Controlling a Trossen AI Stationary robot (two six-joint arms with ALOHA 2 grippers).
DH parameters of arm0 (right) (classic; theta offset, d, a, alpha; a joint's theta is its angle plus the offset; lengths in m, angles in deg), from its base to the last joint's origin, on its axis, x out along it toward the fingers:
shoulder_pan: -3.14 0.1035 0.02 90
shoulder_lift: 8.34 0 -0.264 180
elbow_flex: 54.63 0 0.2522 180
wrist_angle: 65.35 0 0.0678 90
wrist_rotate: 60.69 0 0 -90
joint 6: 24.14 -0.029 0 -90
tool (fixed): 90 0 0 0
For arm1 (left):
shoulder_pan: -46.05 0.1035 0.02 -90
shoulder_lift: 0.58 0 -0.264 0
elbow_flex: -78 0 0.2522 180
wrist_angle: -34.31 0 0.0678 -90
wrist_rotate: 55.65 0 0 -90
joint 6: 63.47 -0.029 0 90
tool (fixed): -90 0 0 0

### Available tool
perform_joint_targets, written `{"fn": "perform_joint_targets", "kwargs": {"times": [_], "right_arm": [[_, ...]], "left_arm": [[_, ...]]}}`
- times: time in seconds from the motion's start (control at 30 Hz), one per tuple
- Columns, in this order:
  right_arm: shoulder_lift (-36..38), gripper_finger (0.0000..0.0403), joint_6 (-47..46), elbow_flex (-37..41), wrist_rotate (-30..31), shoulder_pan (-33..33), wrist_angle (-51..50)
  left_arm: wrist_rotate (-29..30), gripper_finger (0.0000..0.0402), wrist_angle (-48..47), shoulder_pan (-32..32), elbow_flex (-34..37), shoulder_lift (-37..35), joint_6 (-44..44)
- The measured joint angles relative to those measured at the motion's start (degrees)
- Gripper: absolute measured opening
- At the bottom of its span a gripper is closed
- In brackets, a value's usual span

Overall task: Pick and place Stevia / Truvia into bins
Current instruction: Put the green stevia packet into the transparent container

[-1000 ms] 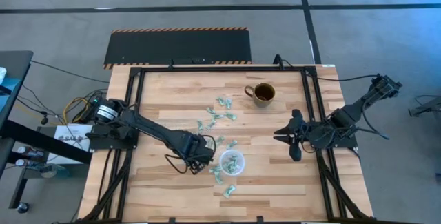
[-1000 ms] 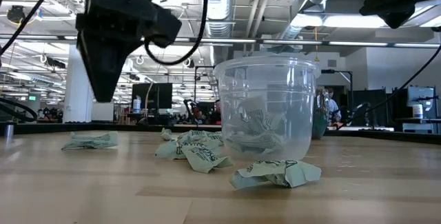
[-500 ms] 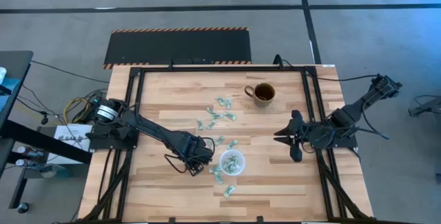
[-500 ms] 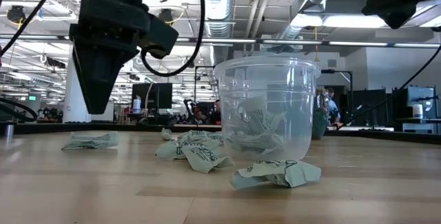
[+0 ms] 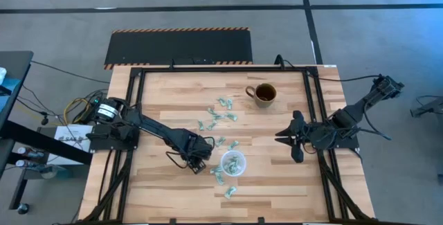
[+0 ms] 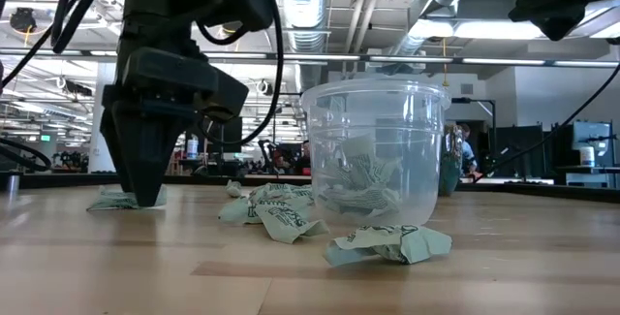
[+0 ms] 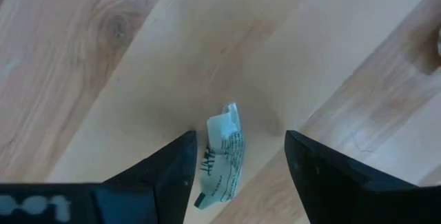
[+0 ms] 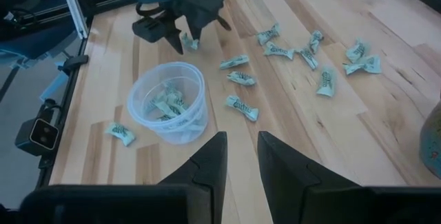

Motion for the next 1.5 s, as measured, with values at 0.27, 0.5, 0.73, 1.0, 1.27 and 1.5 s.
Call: {"fn": "perform_joint_targets", "kwargs": {"times": [0.27, 0.5, 0.73, 1.0, 1.27, 1.5], "right_arm": [[0.01, 0.0074, 0.06, 0.0, 0.07, 0.0, 0.01], [0.02, 0.0074, 0.07, 0.0, 0.13, 0.0, 0.02], [0.0, 0.0074, 0.09, 0.0, 0.17, 0.0, 0.02], [0.0, 0.0074, 0.09, 0.02, 0.28, 0.0, 0.02], [0.01, 0.0074, -0.31, 0.02, 0.26, 0.0, 0.02], [0.02, 0.0074, -0.07, 0.02, 0.24, 0.0, 0.02]], "left_arm": [[3.03, 0.018, -0.71, -0.17, 0.01, 0.15, -0.69], [4.97, 0.0058, -1.6, -0.15, 0.17, 0.26, -0.69], [7.7, 0.0015, -2.22, -0.17, -2.13, 0.74, -1.68], [13.37, 0.0005, -2.01, -0.13, -14.43, 0.66, -7.72], [20.62, 0.0005, -1.34, -0.06, -28.93, 0.49, -19.38], [7.13, 0.0011, 12.11, -0.11, -29.74, 1.68, -29.93]]}}
